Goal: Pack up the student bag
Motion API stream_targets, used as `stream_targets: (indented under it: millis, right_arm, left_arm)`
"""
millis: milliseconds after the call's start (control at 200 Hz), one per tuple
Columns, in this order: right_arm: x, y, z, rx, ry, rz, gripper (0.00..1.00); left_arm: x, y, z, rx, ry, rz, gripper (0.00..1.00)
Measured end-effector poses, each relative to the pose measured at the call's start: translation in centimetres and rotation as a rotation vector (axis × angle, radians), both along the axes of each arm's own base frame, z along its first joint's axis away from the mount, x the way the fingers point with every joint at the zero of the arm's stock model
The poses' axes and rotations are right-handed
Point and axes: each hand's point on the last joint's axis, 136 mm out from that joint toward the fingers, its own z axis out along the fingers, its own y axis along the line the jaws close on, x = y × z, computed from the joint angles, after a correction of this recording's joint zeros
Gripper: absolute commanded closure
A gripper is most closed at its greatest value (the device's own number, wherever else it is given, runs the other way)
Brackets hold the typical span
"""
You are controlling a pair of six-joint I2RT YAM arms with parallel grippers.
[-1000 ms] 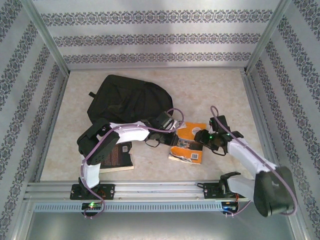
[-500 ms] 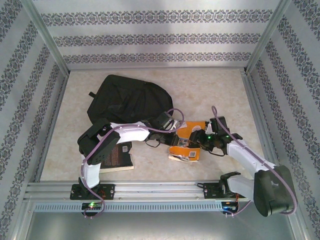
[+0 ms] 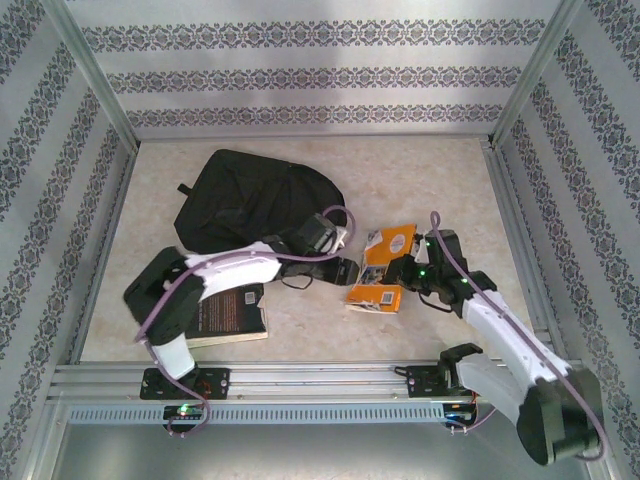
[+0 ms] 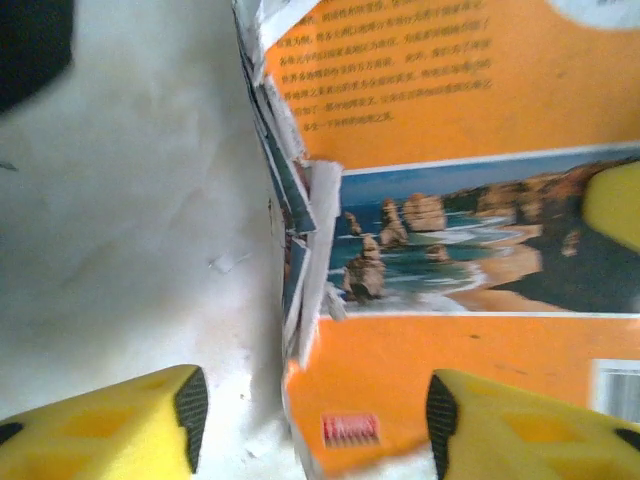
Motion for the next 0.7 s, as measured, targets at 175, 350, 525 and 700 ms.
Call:
stream_targets:
  millis: [175, 350, 525, 700]
  right_arm:
    - [-0.6, 2.7, 7.4, 0.076, -0.254, 0.128, 1.0]
    - [-1.8, 5.4, 14.0, 0.225, -0.454, 0.274, 1.0]
    - [-3.3, 7.4, 17.7, 0.389, -0.52, 0.407, 1.0]
    - [-4.8, 8.6, 19.7, 0.503, -0.526, 0.509, 1.0]
  left_arm:
    - [0.9, 2.8, 9.0, -0.128, -0.151, 0.05, 0.17]
    - [2.5, 6.7, 13.3, -0.233, -0.206, 0.1, 0.0]
    - [1.1, 7.3, 14.5, -0.359, -0.168, 0.029, 0.0]
    - [-1.4, 5.9, 16.1, -0.553, -0.125, -0.098, 0.05]
